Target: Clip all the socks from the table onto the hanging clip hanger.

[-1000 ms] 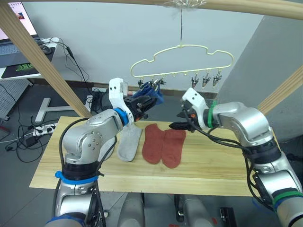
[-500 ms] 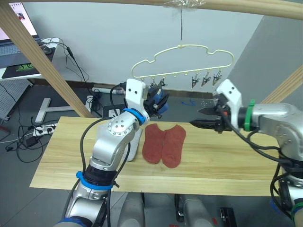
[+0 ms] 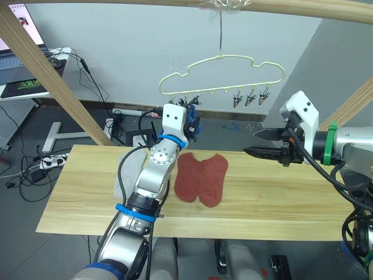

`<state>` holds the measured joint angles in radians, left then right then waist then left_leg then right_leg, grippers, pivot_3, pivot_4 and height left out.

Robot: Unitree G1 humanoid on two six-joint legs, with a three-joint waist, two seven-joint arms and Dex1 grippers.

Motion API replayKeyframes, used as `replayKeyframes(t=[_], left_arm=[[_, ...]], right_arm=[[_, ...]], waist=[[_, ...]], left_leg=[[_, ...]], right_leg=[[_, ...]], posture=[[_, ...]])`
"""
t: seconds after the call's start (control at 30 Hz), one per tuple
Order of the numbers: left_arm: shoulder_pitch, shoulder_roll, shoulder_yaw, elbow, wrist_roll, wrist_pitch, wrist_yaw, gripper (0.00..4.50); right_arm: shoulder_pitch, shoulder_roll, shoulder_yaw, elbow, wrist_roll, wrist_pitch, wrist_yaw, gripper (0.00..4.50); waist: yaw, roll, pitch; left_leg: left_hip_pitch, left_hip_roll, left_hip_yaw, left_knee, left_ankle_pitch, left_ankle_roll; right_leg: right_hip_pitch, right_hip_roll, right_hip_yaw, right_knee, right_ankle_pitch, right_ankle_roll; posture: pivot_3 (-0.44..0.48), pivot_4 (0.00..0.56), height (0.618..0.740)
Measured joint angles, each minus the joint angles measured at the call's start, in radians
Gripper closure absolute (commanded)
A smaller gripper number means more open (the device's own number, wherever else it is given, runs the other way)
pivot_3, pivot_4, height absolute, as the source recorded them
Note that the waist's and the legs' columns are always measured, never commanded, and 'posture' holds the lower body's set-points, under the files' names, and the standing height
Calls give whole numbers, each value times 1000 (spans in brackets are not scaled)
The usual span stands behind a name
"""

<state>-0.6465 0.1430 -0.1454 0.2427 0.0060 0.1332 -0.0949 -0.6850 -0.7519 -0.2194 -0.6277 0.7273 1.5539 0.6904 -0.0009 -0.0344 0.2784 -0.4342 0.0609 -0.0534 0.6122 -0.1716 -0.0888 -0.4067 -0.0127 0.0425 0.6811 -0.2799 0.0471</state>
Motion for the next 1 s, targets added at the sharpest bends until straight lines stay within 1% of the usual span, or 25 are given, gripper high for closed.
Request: replayKeyframes(t=[0.1,0.3,0.37,0.43,0.57,0.7,0.8,0.9,1.0], left_arm=[[-34,1,5,73,47,-62,36,2535],[-40,11,4,114,121,-121,70,2535],[-40,9,6,116,128,-125,79,2535],[-40,-6,19,116,117,-124,77,2535],[-39,-65,76,111,46,-146,63,2535],[-23,-92,93,50,-15,-157,21,2535],[2,-86,92,-6,-32,-138,-9,2535],[60,-67,89,-80,-34,-111,-40,2535],[89,-68,87,-109,-34,-86,-50,2535]], right_arm=[[4,6,-12,-5,10,9,-21,1294],[8,7,-17,-5,39,11,-44,1294],[9,7,-17,-5,43,11,-52,1294],[10,7,-17,-5,43,10,-61,1294],[24,6,-21,-5,48,9,-64,1294],[35,-4,-29,-5,63,9,-68,1294],[36,-21,-43,-5,74,9,-74,1294],[38,-36,-54,-5,82,9,-81,1294],[39,-40,-55,-5,89,7,-83,1294]], waist=[[-2,0,0],[-5,0,0],[-5,0,0],[-5,0,0],[-4,0,0],[-5,0,0],[-7,0,0],[-9,0,0],[-9,0,0]], left_leg=[[0,0,0,0,0,0],[0,0,0,0,0,0],[0,0,0,0,0,0],[0,0,0,0,0,0],[0,0,0,0,0,0],[0,0,0,0,0,0],[0,0,0,0,0,0],[0,0,0,0,0,0],[0,0,0,0,0,0]], right_leg=[[0,0,0,0,0,0],[0,0,0,0,0,0],[0,0,0,0,0,0],[0,0,0,0,0,0],[0,0,0,0,0,0],[0,0,0,1,0,0],[0,0,0,1,0,0],[0,0,0,1,0,0],[0,0,0,1,0,0]], posture=[[-27,204,740],[-27,202,740],[-27,202,740],[-27,202,740],[-27,202,740],[-27,202,740],[-30,205,740],[-30,205,740],[-23,207,740]])
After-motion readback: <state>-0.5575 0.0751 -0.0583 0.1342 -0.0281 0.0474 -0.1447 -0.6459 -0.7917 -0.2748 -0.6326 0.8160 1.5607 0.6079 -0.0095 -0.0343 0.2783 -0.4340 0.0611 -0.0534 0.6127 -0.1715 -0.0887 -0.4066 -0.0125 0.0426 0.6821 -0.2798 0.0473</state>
